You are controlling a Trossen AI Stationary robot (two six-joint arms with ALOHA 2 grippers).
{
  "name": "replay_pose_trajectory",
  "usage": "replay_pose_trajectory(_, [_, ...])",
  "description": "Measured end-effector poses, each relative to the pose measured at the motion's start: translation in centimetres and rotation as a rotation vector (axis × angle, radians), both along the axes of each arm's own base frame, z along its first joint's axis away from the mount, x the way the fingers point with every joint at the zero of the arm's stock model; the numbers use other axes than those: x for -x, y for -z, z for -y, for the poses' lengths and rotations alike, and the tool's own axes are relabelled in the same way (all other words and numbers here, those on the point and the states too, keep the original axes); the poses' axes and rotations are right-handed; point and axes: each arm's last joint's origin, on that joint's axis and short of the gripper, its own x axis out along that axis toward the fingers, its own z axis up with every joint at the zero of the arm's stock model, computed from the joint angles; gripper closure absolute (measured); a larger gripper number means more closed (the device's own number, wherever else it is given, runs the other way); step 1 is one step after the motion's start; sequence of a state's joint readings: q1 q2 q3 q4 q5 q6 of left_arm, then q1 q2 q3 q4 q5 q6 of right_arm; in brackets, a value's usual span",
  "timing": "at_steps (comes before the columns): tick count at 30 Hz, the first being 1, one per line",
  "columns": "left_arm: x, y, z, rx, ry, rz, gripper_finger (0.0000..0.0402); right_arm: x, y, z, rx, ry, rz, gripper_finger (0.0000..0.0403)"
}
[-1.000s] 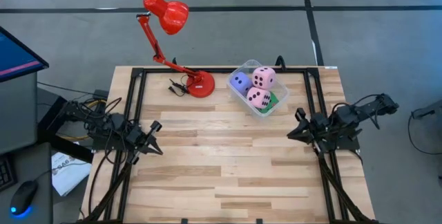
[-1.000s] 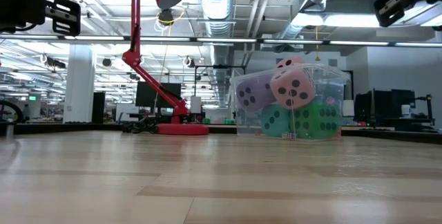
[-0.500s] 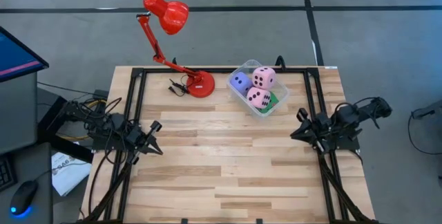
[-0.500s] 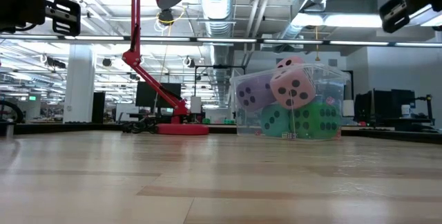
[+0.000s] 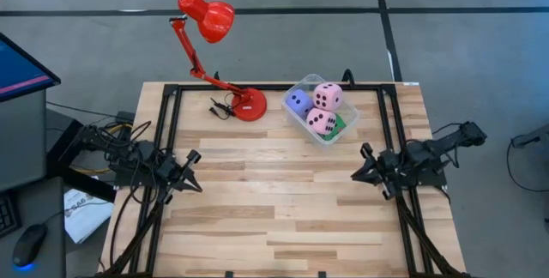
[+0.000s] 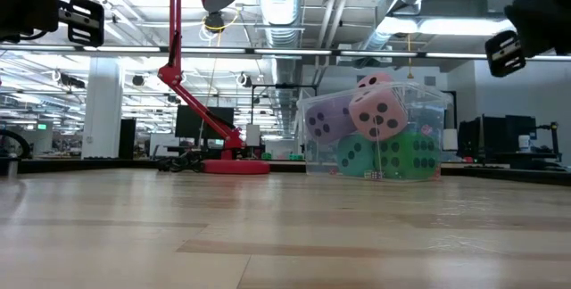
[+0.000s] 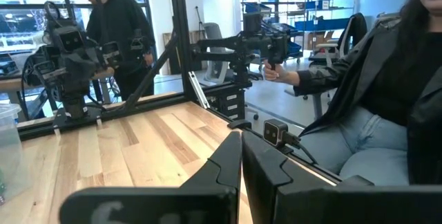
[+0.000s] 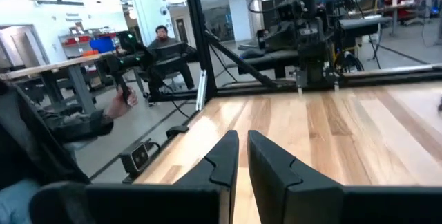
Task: Pick & Place Dice
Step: Return to Home Position
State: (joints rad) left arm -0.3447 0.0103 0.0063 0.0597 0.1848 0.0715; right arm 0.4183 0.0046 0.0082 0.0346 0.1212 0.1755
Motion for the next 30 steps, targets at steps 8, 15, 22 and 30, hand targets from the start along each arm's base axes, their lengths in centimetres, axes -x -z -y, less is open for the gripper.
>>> replay_pose_trajectory(8, [0.00,0.00,0.00,0.001,0.000,0.000,0.0401,-0.11,0.19,-0.10,0.111,-0.014,0.010,0.0372])
replay_pose_trajectory(15, [0.00,0.00,0.00,0.001,0.000,0.000,0.0401,-0.12,0.22,-0.11,0.111,-0.014,0.008,0.0372])
replay_pose_trajectory(22, [0.00,-0.01,0.00,0.001,0.000,0.000,0.0401,-0.12,0.23,-0.11,0.111,-0.014,0.008,0.0372])
replay_pose_trajectory(30, [0.00,-0.01,0.00,0.001,0.000,0.000,0.0401,-0.12,0.24,-0.11,0.111,-0.014,0.008,0.0372])
